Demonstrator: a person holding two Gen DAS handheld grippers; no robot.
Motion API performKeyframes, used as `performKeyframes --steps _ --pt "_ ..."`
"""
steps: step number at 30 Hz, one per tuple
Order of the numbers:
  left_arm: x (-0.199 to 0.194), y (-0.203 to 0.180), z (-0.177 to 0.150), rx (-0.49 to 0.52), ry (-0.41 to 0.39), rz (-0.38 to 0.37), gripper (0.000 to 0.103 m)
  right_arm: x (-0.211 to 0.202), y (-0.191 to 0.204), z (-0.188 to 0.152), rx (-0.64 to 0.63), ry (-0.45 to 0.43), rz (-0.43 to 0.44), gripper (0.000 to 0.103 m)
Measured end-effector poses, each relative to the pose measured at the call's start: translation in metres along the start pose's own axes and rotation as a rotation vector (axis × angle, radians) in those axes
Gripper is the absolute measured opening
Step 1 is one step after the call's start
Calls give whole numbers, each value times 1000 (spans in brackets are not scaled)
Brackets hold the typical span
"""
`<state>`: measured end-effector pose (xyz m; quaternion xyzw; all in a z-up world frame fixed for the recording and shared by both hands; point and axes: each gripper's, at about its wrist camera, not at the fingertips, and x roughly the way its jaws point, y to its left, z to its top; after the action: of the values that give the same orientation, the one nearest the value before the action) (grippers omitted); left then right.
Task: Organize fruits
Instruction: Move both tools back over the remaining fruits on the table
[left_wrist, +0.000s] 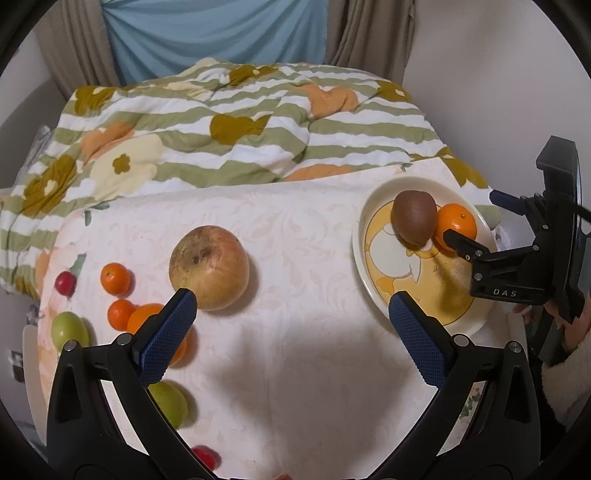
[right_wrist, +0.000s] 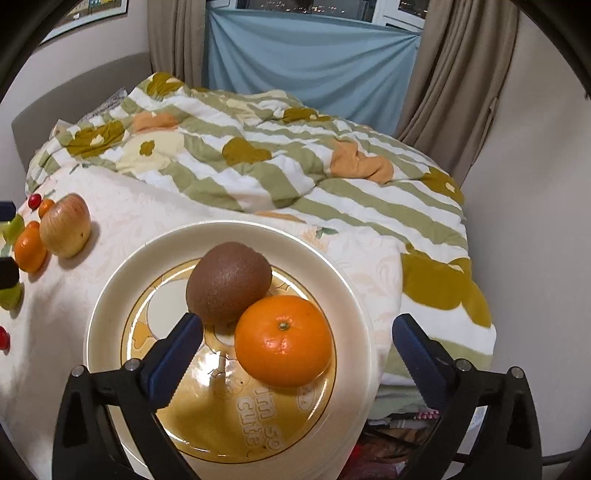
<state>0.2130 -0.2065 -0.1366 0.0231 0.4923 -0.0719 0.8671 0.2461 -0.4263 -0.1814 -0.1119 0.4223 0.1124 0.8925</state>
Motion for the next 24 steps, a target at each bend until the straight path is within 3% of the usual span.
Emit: performKeyframes --steps 7,15,24 --pt "-20 0 -7 -5 -30 11 103 -16 -9 -2 53 9 0 102" --pt "-67 6 -13 -33 -78 38 103 -68 -8 9 66 -19 -12 102" --pt "-126 65 -33 -75 -154 60 103 -126 26 23 137 -39 13 102"
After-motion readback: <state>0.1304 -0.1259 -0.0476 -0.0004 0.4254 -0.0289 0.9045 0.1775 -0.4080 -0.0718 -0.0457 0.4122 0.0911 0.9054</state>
